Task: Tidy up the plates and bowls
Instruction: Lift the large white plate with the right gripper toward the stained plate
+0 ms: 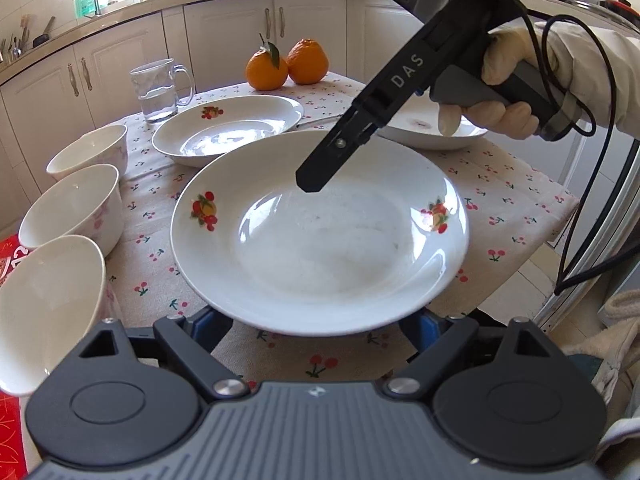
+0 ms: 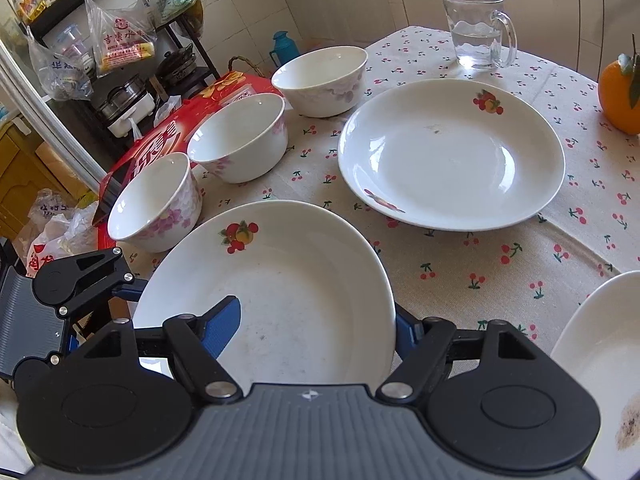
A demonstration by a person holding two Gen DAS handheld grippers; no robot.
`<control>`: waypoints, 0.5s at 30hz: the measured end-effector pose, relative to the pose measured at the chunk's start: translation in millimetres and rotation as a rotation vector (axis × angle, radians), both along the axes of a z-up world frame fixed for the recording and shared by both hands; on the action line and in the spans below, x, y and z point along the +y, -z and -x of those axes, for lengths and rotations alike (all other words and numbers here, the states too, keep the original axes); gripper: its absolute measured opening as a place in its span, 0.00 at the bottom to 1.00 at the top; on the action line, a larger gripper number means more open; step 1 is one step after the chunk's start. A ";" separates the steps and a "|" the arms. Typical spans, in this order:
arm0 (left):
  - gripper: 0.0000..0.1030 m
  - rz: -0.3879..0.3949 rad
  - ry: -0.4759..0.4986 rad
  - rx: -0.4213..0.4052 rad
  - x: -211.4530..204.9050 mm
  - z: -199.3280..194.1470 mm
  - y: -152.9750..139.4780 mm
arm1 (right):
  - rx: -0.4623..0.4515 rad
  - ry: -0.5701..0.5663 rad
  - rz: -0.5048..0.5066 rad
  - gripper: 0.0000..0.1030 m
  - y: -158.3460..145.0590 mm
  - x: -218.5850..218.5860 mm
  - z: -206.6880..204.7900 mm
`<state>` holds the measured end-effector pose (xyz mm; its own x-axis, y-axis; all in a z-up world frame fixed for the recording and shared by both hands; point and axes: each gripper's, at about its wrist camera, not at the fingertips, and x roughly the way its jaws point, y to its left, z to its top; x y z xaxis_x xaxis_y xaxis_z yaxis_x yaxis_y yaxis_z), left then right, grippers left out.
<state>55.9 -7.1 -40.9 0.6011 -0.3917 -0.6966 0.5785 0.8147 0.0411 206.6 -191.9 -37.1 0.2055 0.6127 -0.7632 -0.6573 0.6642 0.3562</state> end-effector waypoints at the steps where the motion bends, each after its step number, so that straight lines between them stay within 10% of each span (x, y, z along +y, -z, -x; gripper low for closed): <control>1: 0.86 0.000 0.006 0.001 -0.8 -0.2 -1.7 | -0.002 0.004 -0.001 0.79 -1.1 -1.7 0.4; 15: 0.86 -0.005 0.114 -0.012 -26.2 -18.7 -21.5 | -0.055 0.086 -0.006 0.79 -20.3 -42.5 11.0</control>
